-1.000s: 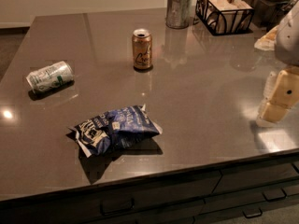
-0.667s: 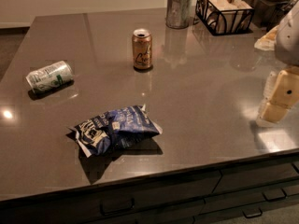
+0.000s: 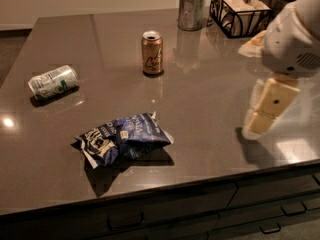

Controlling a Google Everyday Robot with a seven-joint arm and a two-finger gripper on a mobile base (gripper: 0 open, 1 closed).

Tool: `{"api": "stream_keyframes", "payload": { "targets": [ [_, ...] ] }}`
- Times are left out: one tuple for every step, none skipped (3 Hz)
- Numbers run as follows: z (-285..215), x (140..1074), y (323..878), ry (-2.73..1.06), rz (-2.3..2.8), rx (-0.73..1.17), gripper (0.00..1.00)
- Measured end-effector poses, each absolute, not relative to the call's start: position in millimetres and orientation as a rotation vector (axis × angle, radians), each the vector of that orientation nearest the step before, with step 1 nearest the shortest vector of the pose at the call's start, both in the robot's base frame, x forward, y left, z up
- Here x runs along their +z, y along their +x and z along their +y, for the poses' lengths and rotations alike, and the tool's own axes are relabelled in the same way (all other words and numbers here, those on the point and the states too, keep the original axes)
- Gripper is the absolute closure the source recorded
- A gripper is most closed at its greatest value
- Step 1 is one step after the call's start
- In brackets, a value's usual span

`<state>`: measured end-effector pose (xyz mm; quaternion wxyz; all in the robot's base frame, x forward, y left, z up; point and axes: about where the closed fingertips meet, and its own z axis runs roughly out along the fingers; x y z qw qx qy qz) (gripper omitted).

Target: Move blue chip bag near orange can

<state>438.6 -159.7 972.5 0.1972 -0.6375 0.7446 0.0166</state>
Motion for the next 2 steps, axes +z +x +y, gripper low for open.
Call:
{"api": "stream_keyframes", "payload": {
  "targets": [
    [-104,962,435,-1.856,1.971,0.169,0.00],
    [-55,947,431,-1.930,1.898,0.249,0.00]
  ]
}}
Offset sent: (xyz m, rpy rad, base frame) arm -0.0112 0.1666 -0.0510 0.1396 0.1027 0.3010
